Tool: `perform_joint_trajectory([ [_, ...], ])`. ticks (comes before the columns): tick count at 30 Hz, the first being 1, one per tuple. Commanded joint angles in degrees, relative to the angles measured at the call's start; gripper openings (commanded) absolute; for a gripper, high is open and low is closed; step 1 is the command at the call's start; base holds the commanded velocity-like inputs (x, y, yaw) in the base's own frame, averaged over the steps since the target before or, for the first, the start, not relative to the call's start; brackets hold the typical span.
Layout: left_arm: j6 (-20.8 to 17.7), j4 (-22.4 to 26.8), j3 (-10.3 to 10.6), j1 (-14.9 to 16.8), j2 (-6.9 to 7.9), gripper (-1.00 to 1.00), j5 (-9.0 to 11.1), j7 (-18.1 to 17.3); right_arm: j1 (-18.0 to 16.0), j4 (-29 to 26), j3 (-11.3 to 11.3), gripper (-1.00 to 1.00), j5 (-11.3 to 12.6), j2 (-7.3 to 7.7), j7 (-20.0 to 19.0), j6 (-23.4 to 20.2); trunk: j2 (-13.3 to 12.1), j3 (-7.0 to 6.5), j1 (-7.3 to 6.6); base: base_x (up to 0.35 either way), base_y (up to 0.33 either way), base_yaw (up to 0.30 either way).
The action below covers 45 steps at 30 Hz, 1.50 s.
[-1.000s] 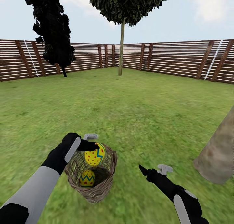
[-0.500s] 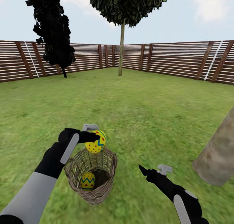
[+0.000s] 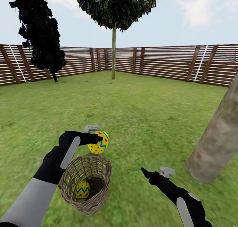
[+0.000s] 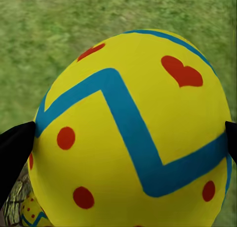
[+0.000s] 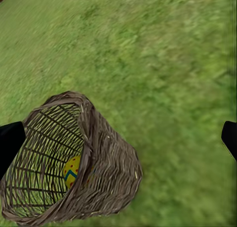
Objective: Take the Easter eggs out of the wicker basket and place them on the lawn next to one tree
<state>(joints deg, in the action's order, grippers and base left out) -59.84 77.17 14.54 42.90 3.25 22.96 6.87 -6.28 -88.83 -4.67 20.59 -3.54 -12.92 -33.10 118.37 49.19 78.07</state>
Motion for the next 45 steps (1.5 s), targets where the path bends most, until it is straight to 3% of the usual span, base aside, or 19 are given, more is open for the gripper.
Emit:
perform_joint_trajectory([
  [1,-0.2,0.0,0.2,0.0,0.06,-1.00,0.6,0.6,0.0,0.0,-0.2,1.00,0.1,-0.07,-0.3,-0.4,-0.4,-0.20,-0.23,0.000,0.000,-0.213],
  [22,-0.2,-0.5,0.5,-0.1,-0.32,-1.00,0.5,0.9,0.0,0.1,-0.2,1.00,0.4,-0.07,-0.3,-0.4,-8.0,-5.01,-4.41,-0.008,0.000,-0.213],
  [33,-0.2,-0.8,0.5,-0.1,-0.57,-1.00,0.3,1.0,0.0,0.1,-0.2,1.00,0.4,-0.07,-0.3,-0.4,-12.4,-7.51,-6.82,-0.311,0.000,-0.122],
  [38,-0.2,-1.1,0.5,-0.1,-0.61,-1.00,0.2,3.6,0.0,0.2,-0.2,1.00,0.3,-0.07,-0.2,-0.5,-14.4,-8.79,-7.92,-0.344,0.000,-0.125],
  [45,-0.2,-6.4,0.5,0.0,-0.67,-1.00,0.3,4.8,0.0,0.4,-0.2,1.00,0.4,-0.06,-0.2,-0.5,-17.2,-10.61,-9.46,-0.344,0.000,-0.132],
])
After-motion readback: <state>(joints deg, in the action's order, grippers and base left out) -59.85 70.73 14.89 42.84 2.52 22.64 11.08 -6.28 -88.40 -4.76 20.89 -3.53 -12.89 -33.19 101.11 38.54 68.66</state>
